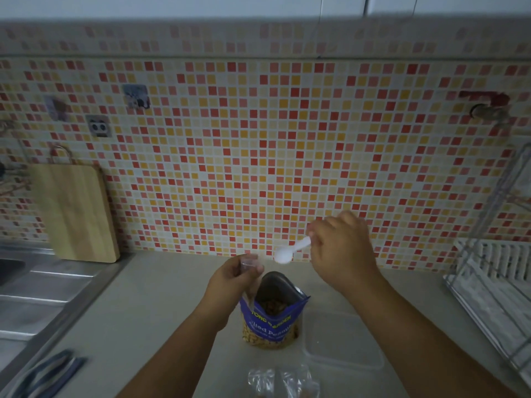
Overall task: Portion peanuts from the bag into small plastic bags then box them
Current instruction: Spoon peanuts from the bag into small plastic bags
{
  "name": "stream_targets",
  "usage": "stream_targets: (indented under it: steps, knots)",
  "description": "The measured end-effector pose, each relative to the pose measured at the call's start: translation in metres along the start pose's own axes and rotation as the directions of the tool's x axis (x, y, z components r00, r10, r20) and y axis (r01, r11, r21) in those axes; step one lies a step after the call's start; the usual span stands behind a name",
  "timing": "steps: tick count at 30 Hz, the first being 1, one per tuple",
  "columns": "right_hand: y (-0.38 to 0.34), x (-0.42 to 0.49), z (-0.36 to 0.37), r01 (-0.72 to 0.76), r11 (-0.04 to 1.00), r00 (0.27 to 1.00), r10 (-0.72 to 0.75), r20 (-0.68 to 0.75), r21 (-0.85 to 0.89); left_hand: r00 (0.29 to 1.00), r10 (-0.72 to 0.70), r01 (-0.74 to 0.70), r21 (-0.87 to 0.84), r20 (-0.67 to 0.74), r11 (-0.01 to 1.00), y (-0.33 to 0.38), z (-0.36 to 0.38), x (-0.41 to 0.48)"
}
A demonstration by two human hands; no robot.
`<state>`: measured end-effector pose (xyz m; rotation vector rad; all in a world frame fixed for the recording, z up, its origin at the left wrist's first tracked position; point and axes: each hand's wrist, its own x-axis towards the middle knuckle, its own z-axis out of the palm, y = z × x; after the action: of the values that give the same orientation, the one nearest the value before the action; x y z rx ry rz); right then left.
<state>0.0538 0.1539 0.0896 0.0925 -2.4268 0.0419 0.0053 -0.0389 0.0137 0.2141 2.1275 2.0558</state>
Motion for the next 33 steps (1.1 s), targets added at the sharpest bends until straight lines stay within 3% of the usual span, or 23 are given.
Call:
stream_targets:
  steps: [3,5,14,15,16,18,19,20,23,27,33]
  knots:
    - [-0.004,-0.028,0.037,-0.077,0.997,0.929,0.072,0.362,-0.002,0.997,-0.004,0.019,-0.196,0.080,0.980,0.001,-0.004,-0.005]
    - [-0.011,-0.044,0.057,-0.086,0.996,0.877,0.079,0.474,-0.008,0.992,-0.035,0.067,-0.282,0.119,0.957,0.002,-0.002,-0.008]
    - [-0.019,-0.058,0.076,-0.248,0.965,0.867,0.181,0.463,0.087,0.976,-0.122,0.175,-0.321,0.179,0.931,0.005,0.004,-0.030]
    - [-0.020,-0.056,0.072,-0.339,0.919,0.867,0.221,0.446,0.204,0.975,-0.119,0.173,-0.305,0.189,0.936,0.004,0.004,-0.031]
    - [-0.022,-0.053,0.064,-0.455,0.805,0.849,0.263,0.459,0.380,0.973,-0.122,0.178,-0.296,0.196,0.938,0.004,0.004,-0.033]
    - [-0.030,-0.050,0.045,-0.629,0.391,0.777,0.278,0.565,0.672,0.969,-0.117,0.179,-0.291,0.216,0.940,0.002,0.006,-0.036]
    - [-0.035,-0.051,0.036,-0.656,0.239,0.754,0.255,0.605,0.716,0.968,-0.105,0.169,-0.287,0.227,0.943,0.001,0.008,-0.038]
    - [-0.038,-0.053,0.030,-0.655,0.203,0.754,0.241,0.611,0.728,0.966,-0.091,0.159,-0.282,0.241,0.946,0.000,0.010,-0.039]
    - [-0.045,-0.061,0.024,-0.634,0.190,0.765,0.298,0.571,0.750,0.969,-0.055,0.118,-0.255,0.242,0.960,-0.001,0.018,-0.043]
    - [-0.043,-0.068,0.027,-0.654,0.170,0.729,0.403,0.553,0.737,0.986,-0.043,0.092,-0.308,0.164,0.947,-0.003,0.029,-0.049]
    - [-0.043,-0.076,0.023,-0.634,0.337,0.761,0.430,0.486,0.696,0.999,-0.013,0.022,-0.271,0.032,0.962,-0.006,0.038,-0.052]
